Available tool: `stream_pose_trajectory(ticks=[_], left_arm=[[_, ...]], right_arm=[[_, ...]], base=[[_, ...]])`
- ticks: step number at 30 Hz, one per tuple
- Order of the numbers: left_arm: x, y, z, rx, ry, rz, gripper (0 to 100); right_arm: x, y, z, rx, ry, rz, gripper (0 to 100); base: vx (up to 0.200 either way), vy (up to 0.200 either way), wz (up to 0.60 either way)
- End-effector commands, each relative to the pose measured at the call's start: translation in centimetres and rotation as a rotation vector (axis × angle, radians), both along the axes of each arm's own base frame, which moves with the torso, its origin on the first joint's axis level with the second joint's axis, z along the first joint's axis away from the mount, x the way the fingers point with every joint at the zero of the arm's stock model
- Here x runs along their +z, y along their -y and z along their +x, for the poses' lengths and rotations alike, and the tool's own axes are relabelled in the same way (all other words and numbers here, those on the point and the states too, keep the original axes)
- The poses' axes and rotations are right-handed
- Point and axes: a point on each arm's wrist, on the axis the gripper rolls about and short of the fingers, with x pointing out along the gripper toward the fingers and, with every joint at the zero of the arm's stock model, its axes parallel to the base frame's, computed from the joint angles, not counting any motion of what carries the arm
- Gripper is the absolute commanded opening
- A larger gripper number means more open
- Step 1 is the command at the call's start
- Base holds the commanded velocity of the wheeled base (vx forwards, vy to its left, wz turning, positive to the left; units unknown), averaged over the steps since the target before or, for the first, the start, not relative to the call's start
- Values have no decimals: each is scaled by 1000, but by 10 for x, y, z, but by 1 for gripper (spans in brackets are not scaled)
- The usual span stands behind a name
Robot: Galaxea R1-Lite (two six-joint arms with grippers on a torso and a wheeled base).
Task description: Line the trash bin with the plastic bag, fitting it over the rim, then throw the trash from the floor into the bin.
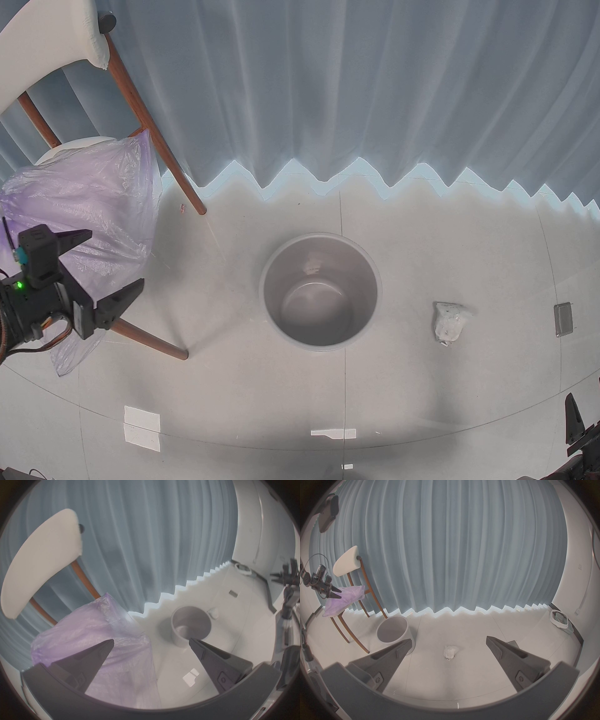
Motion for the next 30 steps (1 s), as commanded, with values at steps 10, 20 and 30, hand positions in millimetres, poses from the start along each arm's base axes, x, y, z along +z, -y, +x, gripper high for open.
stream_pose_trajectory(ticks=[10,20,30], left_arm=[[-23,14,40,89,-67,301,100],[-35,16,65,138,-51,448,100],[-39,6,101,201,-39,505,100]], right_arm=[[-5,0,0,0,-1,-2,100],[-5,0,0,0,-1,-4,100],[-5,0,0,0,-1,-4,100]], base=[[0,0,0],[0,0,0],[0,0,0]])
